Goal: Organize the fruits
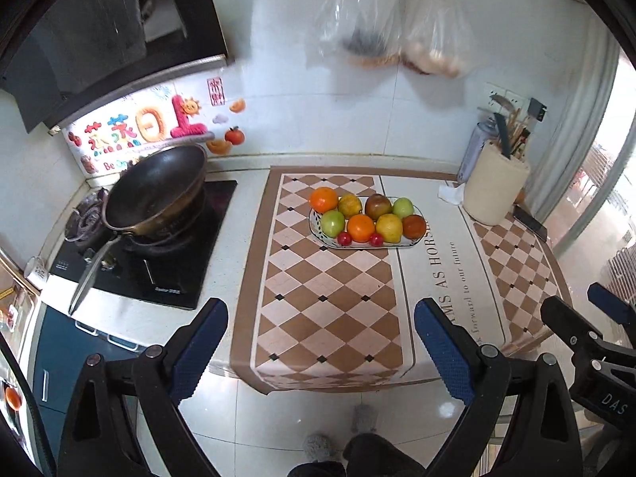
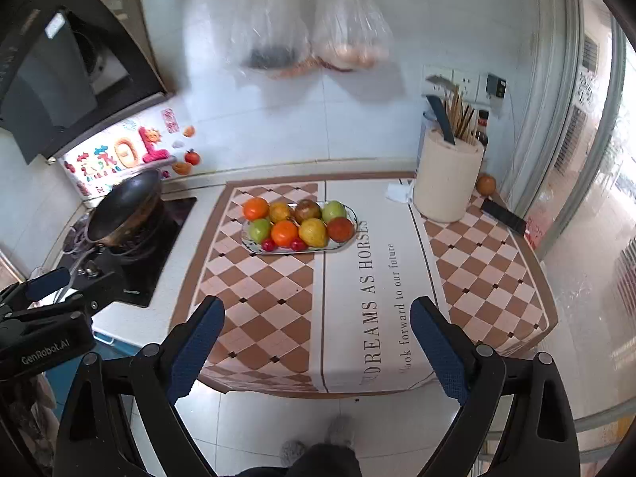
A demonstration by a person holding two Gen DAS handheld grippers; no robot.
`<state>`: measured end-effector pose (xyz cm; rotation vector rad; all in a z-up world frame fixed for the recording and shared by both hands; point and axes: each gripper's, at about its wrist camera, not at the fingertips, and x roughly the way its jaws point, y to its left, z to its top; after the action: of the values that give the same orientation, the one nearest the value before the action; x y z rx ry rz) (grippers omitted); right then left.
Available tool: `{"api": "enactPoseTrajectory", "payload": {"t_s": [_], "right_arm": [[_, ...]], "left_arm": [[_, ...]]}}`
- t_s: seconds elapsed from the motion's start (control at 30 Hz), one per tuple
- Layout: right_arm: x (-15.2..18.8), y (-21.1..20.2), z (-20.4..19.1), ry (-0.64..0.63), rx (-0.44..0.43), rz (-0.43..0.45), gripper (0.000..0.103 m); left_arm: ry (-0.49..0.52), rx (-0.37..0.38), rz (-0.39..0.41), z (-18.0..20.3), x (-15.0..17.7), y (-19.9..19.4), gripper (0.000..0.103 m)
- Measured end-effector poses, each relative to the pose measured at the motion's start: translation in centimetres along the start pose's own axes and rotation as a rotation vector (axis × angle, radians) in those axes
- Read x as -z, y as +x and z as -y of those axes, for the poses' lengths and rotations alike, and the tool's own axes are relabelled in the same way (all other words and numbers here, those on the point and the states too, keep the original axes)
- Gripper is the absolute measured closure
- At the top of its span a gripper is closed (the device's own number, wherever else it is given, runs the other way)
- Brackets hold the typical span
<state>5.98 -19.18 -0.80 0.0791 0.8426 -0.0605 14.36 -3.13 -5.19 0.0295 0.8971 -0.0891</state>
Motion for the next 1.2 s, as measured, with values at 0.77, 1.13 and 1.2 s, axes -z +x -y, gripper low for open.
{"api": "enactPoseTrajectory", "payload": {"t_s": [0.77, 1.13, 1.2], "right_arm": [[-0.2, -2.1, 0.7, -0.025, -0.059, 0.008, 0.002], [-2.3, 4.1, 1.5, -0.003, -0.042, -0.036, 0.002], [-2.8, 5.0, 1.5, -0.008, -0.035, -0.038, 0.002]], "left_arm": [[-0.056, -0.031, 0.034, 0.6, 1.5, -3.2, 0.007], [-0.056, -0.068, 0.007, 0.7, -0.9, 1.1, 0.007], [-0.051, -0.072, -0.001, 0.8, -1.3, 2.0, 0.007]]}}
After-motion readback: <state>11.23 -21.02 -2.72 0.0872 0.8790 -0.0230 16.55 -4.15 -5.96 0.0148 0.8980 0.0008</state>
